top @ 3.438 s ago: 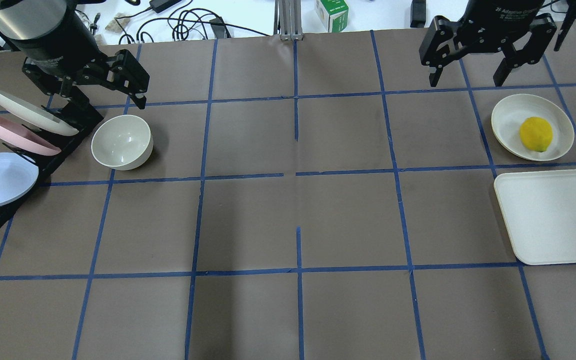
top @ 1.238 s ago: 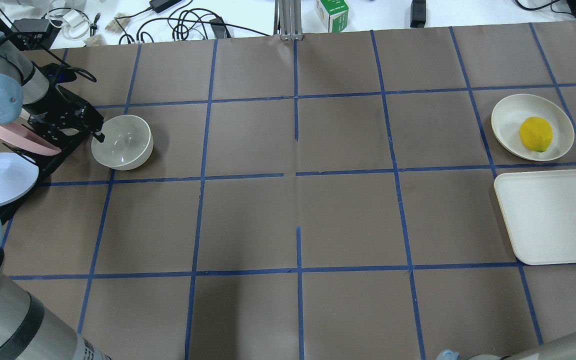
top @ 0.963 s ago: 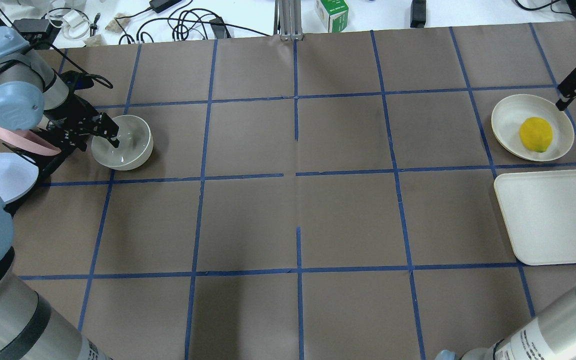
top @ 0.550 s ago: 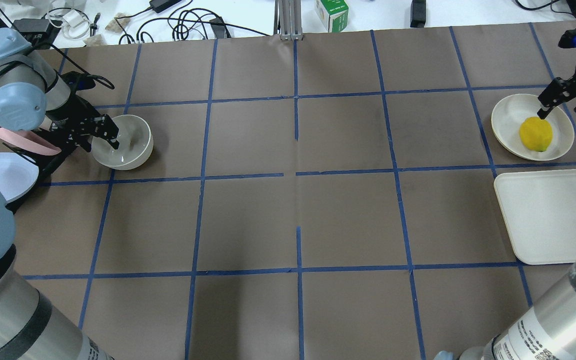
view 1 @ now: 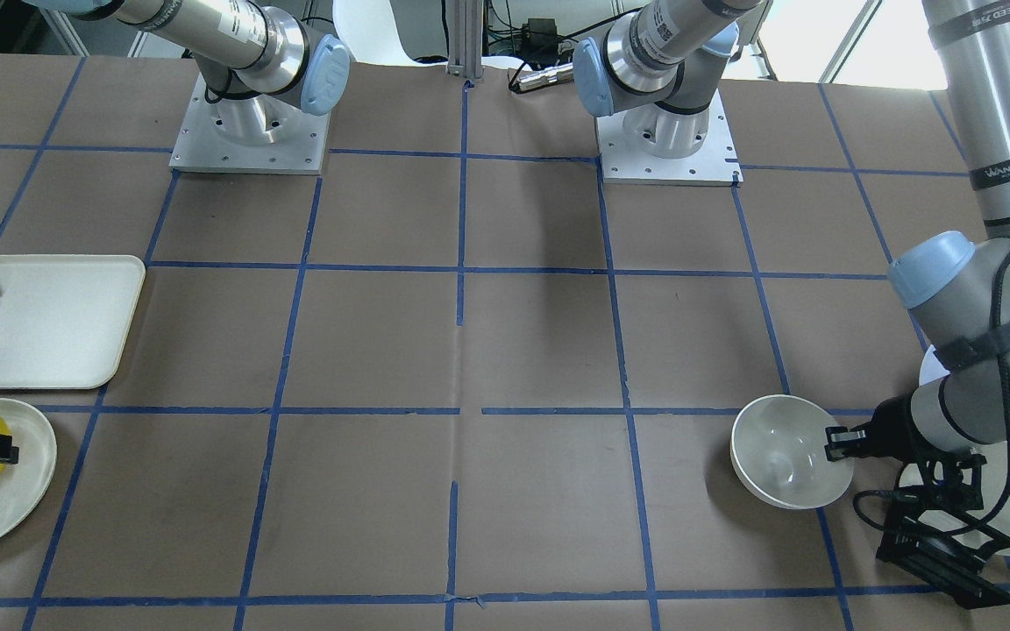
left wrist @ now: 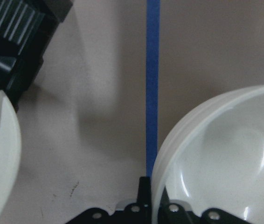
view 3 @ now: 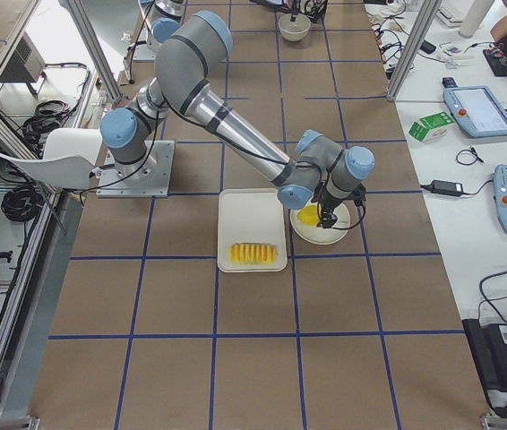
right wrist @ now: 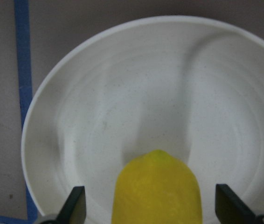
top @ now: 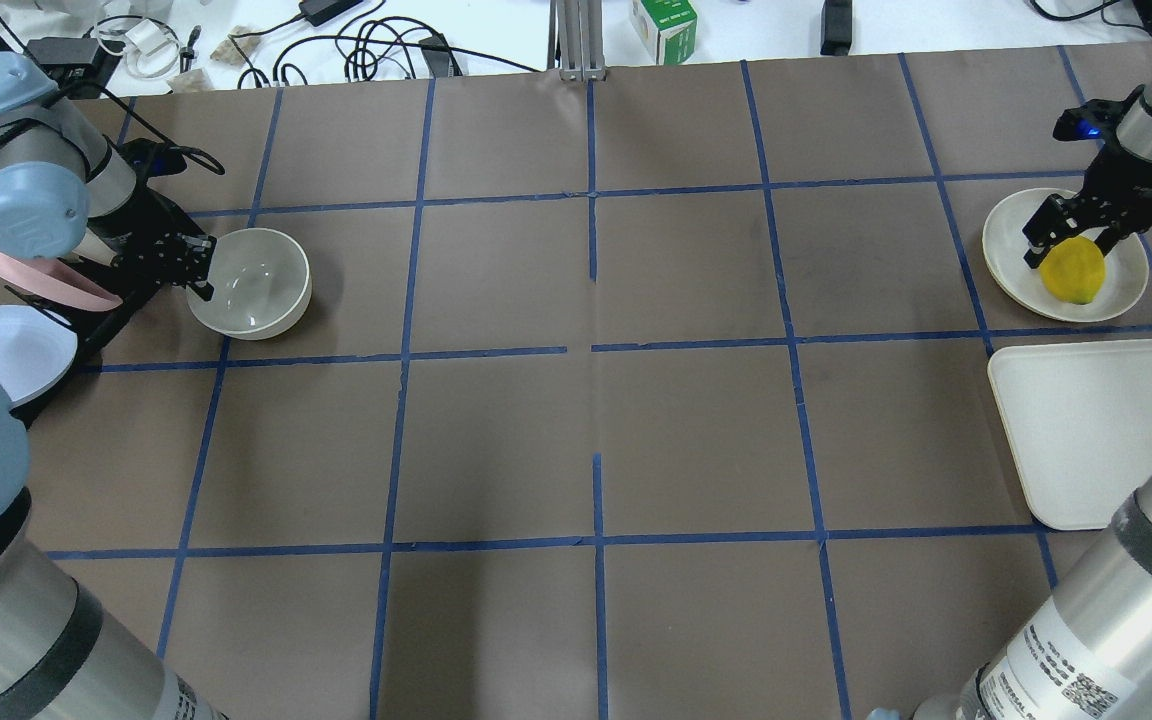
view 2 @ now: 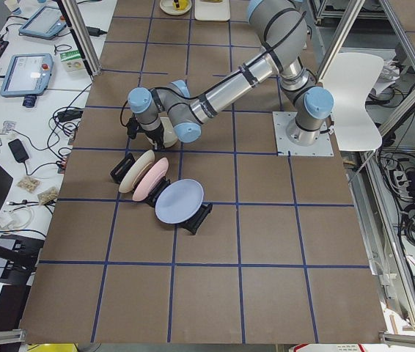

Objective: Place bowl and put lemon in it

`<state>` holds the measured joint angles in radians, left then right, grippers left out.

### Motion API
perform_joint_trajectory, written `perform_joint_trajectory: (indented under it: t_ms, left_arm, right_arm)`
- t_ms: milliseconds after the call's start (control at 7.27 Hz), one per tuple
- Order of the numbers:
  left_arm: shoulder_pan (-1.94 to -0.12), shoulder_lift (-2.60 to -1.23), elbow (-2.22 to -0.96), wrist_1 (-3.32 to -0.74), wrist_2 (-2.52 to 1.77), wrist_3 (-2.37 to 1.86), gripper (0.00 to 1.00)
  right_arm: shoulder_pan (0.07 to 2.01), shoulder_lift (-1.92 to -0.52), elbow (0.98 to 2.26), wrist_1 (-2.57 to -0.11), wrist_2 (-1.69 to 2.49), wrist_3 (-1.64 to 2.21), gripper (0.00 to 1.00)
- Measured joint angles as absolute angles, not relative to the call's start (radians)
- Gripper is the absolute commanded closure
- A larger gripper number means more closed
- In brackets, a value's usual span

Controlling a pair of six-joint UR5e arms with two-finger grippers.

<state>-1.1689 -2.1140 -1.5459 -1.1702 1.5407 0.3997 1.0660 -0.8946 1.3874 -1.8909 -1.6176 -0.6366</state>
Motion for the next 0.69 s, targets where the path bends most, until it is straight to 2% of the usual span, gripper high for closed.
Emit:
perform_joint_trajectory:
  t_ms: [138, 275, 688]
  left_arm:
    - [-1.177, -2.092, -1.543, -1.192, 1.538, 0.395, 1.00]
    - [-1.188, -2.061, -1.545, -1.229, 1.524, 0.390, 1.00]
    - [-1.386, -2.006, -1.558, -1.277, 1.396, 0.156, 1.00]
  right_arm:
    - [1.066, -0.895, 1.396, -1.900, -1.620, -0.636, 0.66]
    - [1.066, -0.896, 1.399, -1.902, -1.621, -0.630, 0.78]
    - [1.065, -0.900, 1.401, -1.895, -1.623, -0.615, 0.79]
